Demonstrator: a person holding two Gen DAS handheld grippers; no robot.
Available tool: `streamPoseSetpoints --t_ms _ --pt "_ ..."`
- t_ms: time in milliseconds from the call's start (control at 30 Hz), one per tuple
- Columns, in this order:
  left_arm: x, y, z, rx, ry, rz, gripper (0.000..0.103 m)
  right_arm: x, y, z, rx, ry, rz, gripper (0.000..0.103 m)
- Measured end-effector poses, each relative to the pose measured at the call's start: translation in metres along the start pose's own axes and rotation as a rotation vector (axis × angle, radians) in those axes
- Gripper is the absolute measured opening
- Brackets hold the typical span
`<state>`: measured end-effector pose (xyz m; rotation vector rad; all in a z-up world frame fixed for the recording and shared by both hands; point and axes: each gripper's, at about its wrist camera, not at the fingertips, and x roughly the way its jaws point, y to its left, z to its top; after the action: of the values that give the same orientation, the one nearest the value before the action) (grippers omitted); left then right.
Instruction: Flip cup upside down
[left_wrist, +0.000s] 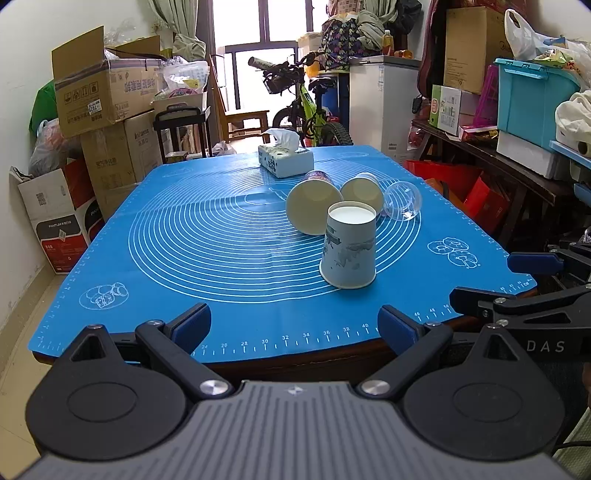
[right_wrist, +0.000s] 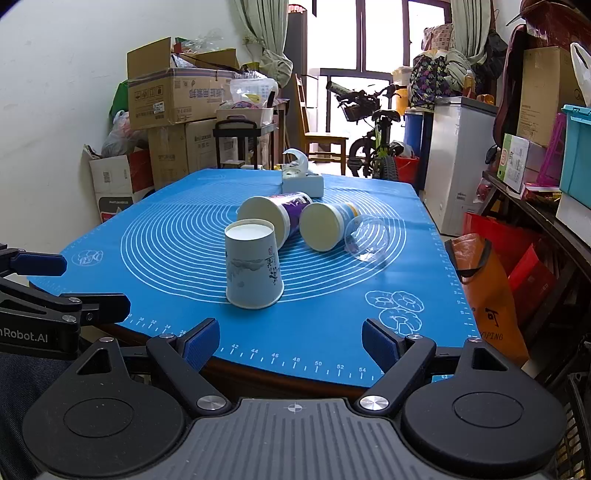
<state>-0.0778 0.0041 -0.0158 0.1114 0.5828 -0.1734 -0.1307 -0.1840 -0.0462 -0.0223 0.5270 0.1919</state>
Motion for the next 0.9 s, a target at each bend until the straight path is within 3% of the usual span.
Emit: streamPoseSetpoints --t_ms 900 --pt "0.0019 0.0017 -0.0006 0.001 0.007 -0.007 0.096 0.0003 -0.0029 -0.0014 0.002 0.006 0.002 0.086"
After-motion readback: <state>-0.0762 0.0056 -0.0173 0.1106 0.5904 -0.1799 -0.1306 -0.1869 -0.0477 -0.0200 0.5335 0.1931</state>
